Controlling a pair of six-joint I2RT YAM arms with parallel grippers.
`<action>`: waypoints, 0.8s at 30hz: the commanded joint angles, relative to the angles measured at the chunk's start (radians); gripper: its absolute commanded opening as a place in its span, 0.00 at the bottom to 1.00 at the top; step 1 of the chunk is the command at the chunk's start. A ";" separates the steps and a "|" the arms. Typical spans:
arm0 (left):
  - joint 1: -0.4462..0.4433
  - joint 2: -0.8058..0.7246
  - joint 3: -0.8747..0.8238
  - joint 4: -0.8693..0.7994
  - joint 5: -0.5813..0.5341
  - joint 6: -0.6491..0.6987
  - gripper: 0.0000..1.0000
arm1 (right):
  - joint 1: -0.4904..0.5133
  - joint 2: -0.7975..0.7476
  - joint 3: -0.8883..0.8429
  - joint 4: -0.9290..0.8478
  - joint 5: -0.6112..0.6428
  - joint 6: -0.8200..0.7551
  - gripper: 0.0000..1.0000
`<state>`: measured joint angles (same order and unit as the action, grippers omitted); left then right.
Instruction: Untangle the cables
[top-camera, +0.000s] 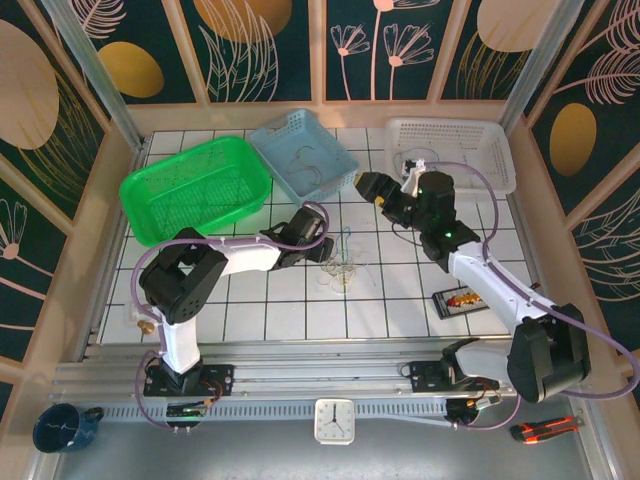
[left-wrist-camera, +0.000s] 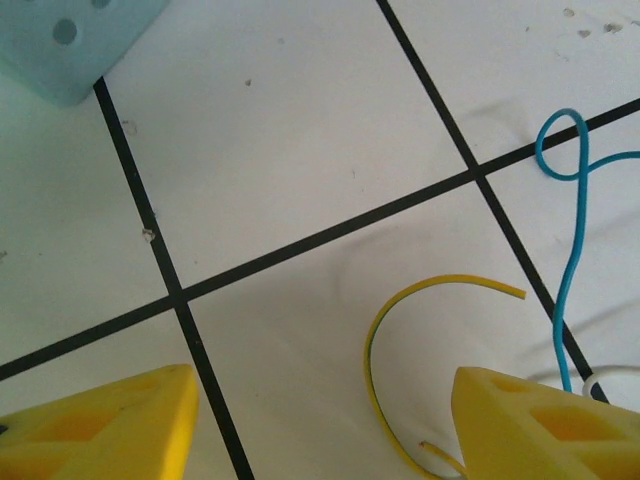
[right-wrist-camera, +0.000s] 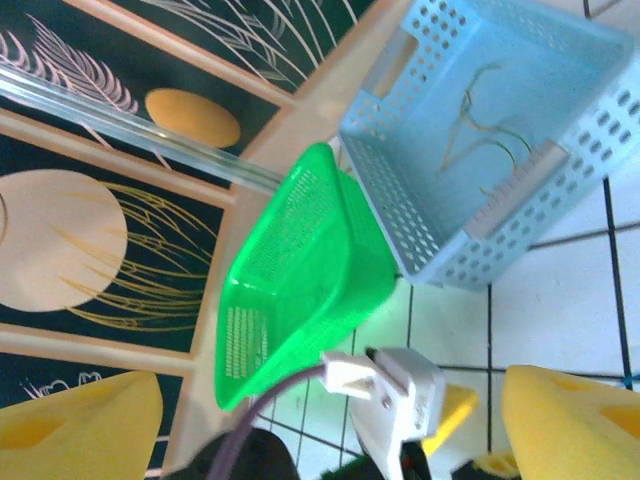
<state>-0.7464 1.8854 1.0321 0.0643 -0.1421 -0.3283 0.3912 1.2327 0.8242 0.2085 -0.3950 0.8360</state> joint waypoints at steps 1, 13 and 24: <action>-0.004 0.003 0.003 0.041 -0.002 0.034 0.68 | -0.004 -0.031 -0.046 0.057 -0.049 -0.037 0.86; -0.004 0.075 0.073 0.092 -0.004 0.054 0.65 | 0.003 -0.100 -0.174 0.016 -0.075 -0.082 0.73; -0.004 0.040 0.011 0.142 0.000 0.054 0.03 | 0.026 -0.191 -0.203 -0.031 -0.007 -0.106 0.71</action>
<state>-0.7464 1.9553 1.0767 0.1726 -0.1390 -0.2802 0.4076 1.0588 0.6277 0.1944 -0.4347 0.7681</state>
